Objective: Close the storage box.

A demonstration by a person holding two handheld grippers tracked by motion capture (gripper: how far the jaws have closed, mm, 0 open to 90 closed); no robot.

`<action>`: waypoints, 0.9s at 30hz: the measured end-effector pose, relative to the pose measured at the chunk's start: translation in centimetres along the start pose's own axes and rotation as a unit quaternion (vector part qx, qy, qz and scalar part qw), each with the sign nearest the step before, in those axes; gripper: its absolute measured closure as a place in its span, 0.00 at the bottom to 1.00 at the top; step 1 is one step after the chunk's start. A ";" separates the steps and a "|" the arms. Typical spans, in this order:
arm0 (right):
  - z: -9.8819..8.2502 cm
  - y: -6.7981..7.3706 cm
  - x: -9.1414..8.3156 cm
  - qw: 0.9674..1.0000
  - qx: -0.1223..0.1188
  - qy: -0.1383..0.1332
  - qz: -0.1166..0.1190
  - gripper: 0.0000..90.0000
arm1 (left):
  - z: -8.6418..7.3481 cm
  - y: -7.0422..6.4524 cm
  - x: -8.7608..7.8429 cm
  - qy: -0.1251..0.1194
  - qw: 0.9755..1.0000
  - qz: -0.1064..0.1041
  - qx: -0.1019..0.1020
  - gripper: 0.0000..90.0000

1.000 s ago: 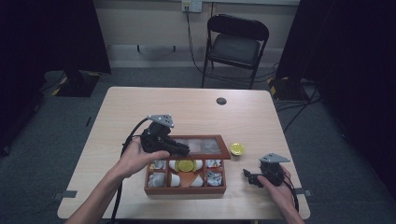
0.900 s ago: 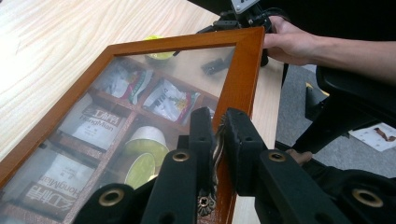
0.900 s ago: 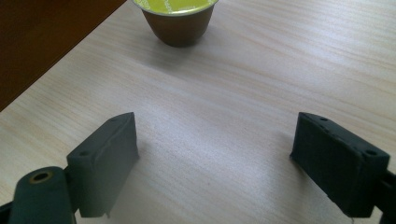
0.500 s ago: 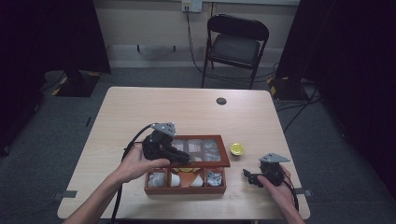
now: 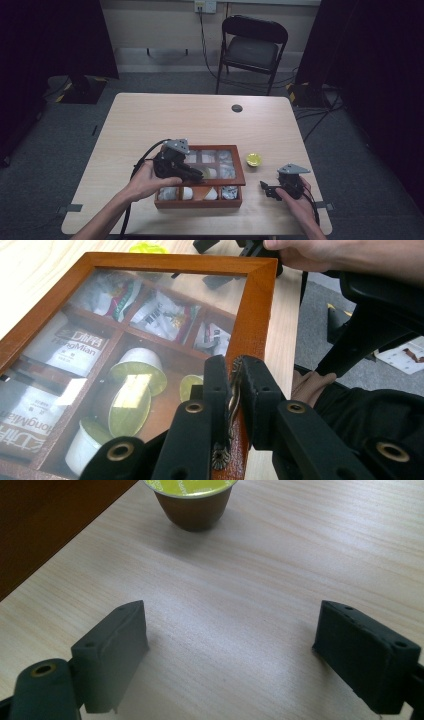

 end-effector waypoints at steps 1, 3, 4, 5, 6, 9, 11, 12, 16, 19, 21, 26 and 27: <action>0.0 0.0 0.0 1.000 0.000 0.000 0.000 0.14 | -0.1 0.0 0.0 0.004 1.000 0.002 0.000 0.91; 0.0 0.0 0.0 1.000 0.000 0.000 0.000 0.14 | -0.4 0.0 0.3 0.009 1.000 0.003 0.001 0.91; 0.0 0.0 0.0 1.000 0.000 0.000 0.000 0.14 | -0.5 0.0 0.4 0.007 1.000 0.003 0.000 0.91; 0.0 0.0 0.0 1.000 0.000 0.000 0.000 0.14 | -0.5 0.0 0.5 0.006 1.000 0.007 0.000 0.91; 0.0 0.0 0.0 1.000 0.000 0.000 0.000 0.14 | -0.6 0.0 0.5 0.011 1.000 0.007 0.000 0.91; 0.0 0.0 0.0 1.000 -0.001 0.000 0.000 0.14 | -0.8 0.0 0.7 0.011 1.000 0.010 -0.001 0.91; 0.0 0.0 0.0 1.000 0.000 0.000 0.000 0.14 | -1.2 0.1 1.0 0.017 1.000 0.007 -0.003 0.91; 0.0 0.0 0.0 1.000 0.000 0.000 0.000 0.14 | -1.3 0.1 1.2 0.014 1.000 0.007 -0.003 0.91; 0.0 0.0 0.0 1.000 0.000 0.000 0.000 0.14 | -2.2 0.3 1.9 0.032 0.999 0.010 0.002 0.91; 0.0 0.0 0.0 1.000 0.000 0.000 0.000 0.14 | -2.4 0.4 2.1 0.036 0.999 0.013 0.002 0.91; 0.0 0.0 0.0 1.000 0.000 0.000 0.000 0.14 | -2.4 0.4 2.2 0.033 0.999 0.011 0.000 0.91; 0.0 0.0 0.0 1.000 0.000 0.000 0.000 0.14 | -3.1 0.6 2.9 0.049 0.999 0.008 0.002 0.91; 0.0 0.0 0.0 1.000 0.000 0.000 0.001 0.14 | -3.2 0.7 3.1 0.053 0.998 0.017 0.002 0.91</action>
Point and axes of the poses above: each handheld gripper's, and its own axes: x roughly forward along the jaws, z roughly out of its top, y roughly to its left, the point moved 8 cm from there along x, roughly forward along the jaws, and after that the axes turned 15 degrees about -x, right-handed, at the moved point
